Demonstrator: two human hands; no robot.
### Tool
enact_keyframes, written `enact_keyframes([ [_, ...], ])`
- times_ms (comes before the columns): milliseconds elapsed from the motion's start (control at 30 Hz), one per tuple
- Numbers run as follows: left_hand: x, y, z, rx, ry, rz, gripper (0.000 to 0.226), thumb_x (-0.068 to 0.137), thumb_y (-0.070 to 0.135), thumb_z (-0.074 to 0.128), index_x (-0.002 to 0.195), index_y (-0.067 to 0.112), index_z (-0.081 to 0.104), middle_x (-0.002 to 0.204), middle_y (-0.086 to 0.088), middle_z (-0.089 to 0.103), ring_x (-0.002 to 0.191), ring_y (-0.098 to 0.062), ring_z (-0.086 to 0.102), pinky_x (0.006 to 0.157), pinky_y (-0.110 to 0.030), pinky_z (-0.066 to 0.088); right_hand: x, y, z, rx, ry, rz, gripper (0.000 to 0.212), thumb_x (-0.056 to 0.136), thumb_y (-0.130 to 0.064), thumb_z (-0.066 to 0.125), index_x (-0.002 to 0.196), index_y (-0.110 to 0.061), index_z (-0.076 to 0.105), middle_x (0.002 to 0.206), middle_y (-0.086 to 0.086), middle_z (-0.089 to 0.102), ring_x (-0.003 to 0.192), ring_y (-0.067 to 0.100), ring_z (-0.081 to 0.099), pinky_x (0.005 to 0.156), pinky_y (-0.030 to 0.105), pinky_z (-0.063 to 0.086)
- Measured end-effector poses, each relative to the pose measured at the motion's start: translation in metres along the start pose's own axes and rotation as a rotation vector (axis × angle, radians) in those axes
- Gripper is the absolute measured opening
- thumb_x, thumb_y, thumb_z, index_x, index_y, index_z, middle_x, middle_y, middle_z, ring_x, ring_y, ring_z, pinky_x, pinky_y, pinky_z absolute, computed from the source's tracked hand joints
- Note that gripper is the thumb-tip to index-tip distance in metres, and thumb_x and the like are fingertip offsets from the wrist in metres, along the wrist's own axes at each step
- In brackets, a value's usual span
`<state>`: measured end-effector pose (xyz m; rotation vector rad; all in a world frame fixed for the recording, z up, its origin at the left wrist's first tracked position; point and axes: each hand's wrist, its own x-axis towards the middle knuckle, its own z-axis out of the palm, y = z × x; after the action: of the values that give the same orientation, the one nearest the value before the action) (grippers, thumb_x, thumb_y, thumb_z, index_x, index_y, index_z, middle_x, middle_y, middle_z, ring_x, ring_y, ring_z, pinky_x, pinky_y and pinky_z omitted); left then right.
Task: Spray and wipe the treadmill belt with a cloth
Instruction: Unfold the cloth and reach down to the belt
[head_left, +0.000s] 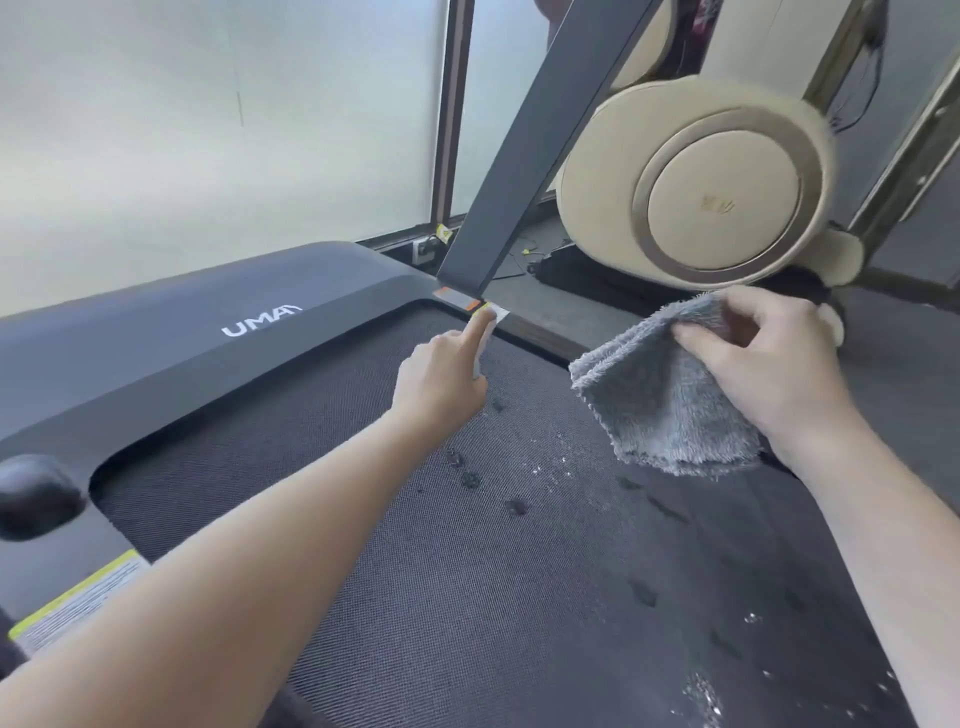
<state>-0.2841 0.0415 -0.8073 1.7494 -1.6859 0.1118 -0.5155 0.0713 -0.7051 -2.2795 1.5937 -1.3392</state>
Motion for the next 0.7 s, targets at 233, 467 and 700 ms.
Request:
enact_keyframes([
  [233, 0.001, -0.015, -0.002, -0.016, 0.049, -0.059, 0.062, 0.078, 0.006, 0.050, 0.133, 0.030, 0.036, 0.081, -0.003, 0.052, 0.079, -0.035, 0.056, 0.062, -0.036, 0.044, 0.004, 0.002, 0.017, 0.079, -0.039, 0.030, 0.007, 0.081, -0.018, 0.069, 0.085, -0.013, 0.070, 0.078, 0.000, 0.070, 0.079, 0.021, 0.064, 0.076, 0.034, 0.050],
  [467, -0.011, -0.053, -0.044, -0.062, 0.168, -0.052, 0.061, 0.077, 0.006, 0.050, 0.131, 0.031, 0.035, 0.080, -0.004, 0.057, 0.069, -0.033, 0.055, 0.062, -0.036, 0.047, 0.009, -0.023, 0.062, 0.190, -0.216, -0.044, 0.006, 0.081, -0.018, 0.069, 0.082, -0.012, 0.069, 0.074, 0.000, 0.069, 0.069, 0.016, 0.060, 0.067, 0.027, 0.044],
  [700, -0.026, -0.102, -0.116, 0.028, 0.320, -0.102, 0.063, 0.080, 0.003, 0.053, 0.128, 0.036, 0.029, 0.058, 0.000, 0.048, 0.055, -0.029, 0.052, 0.054, -0.038, 0.049, 0.002, -0.089, 0.178, 0.375, -0.681, -0.183, 0.018, 0.080, -0.022, 0.070, 0.082, -0.004, 0.066, 0.080, 0.012, 0.069, 0.074, 0.019, 0.061, 0.073, 0.032, 0.048],
])
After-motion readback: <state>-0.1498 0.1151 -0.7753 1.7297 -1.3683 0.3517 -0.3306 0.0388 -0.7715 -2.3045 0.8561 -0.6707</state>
